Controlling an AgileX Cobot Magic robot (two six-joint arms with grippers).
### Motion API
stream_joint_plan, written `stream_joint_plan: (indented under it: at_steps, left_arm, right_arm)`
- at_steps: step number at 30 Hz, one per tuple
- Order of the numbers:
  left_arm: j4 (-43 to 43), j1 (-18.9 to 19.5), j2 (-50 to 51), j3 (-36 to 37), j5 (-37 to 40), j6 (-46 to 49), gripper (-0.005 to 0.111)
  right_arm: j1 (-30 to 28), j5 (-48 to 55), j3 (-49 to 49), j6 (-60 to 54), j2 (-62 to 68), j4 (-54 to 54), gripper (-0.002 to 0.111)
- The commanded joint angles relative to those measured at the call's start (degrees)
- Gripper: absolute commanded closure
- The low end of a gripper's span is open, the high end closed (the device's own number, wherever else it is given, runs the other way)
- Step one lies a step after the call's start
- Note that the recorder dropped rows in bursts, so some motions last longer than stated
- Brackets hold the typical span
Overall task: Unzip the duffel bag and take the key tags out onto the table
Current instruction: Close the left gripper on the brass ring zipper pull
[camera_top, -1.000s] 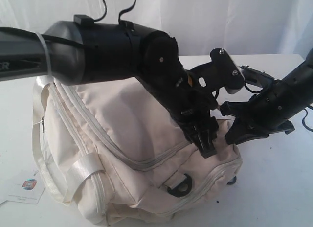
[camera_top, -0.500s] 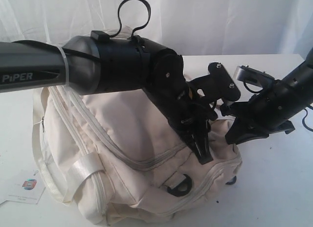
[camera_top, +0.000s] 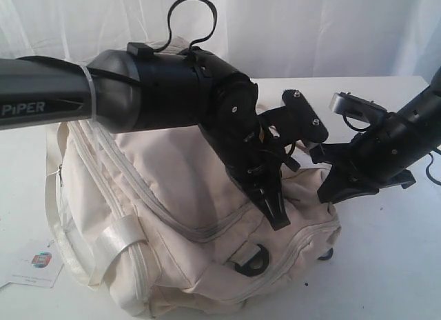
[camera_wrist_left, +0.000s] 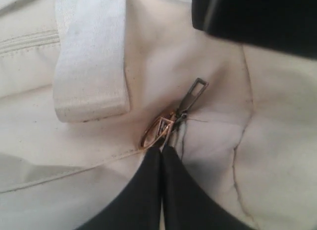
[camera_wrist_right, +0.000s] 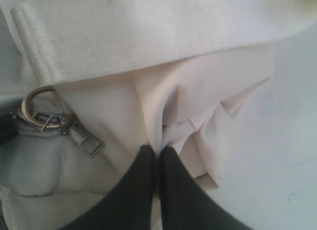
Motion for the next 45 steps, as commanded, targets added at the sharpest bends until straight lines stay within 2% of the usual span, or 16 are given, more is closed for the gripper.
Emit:
stream_joint_plan:
  at_steps: [1,10,16,19,24,26,37,40,43,45]
  left_arm:
    - [0.8,0.1,-2.8,-0.3,3.6,-0.6,0.107]
    - [0.6,0.1,-5.7,-0.3,6.4,-0.6,0.107]
    - [-1.2,0.1,-5.1,-0.3,-0.4,-1.8,0.106]
    - [-2.2,0.1,-4.0,-0.3,-3.1,-1.8,0.092]
    - [-2.4,0.1,-1.7,-0.3,-2.2,-1.8,0.051]
    - [-2.4,0.0,-1.2,-0.3,-2.3,-1.8,0.046]
    - [-2.4,0.0,1.6,-0.3,-4.9,-1.7,0.050]
    - [-2.4,0.0,2.1,-0.3,-5.0,-1.7,0.054]
    - [-2.4,0.0,2.3,-0.3,-4.7,-1.7,0.070]
    - [-2.4,0.0,2.3,-0.3,-4.5,-1.7,0.085]
  right_arm:
    - [0.0,-0.3,0.1,-0.1,-0.1,-0.8,0.108]
    - [0.0,-0.3,0.1,-0.1,-0.1,-0.8,0.108]
    - [0.0,-0.2,0.1,-0.1,-0.1,-0.8,0.108]
    - [0.0,-0.2,0.1,-0.1,-0.1,-0.8,0.108]
    - [0.0,-0.4,0.1,-0.1,-0.1,-0.8,0.108]
    - [0.0,-0.5,0.1,-0.1,-0.1,-0.8,0.108]
    - [0.0,-0.5,0.1,-0.1,-0.1,-0.8,0.108]
    - [0.0,-0.5,0.1,-0.1,0.0,-0.8,0.108]
    - [0.0,-0.5,0.1,-0.1,0.0,-0.8,0.108]
    - [0.0,-0.5,0.1,-0.1,0.0,-0.8,0.108]
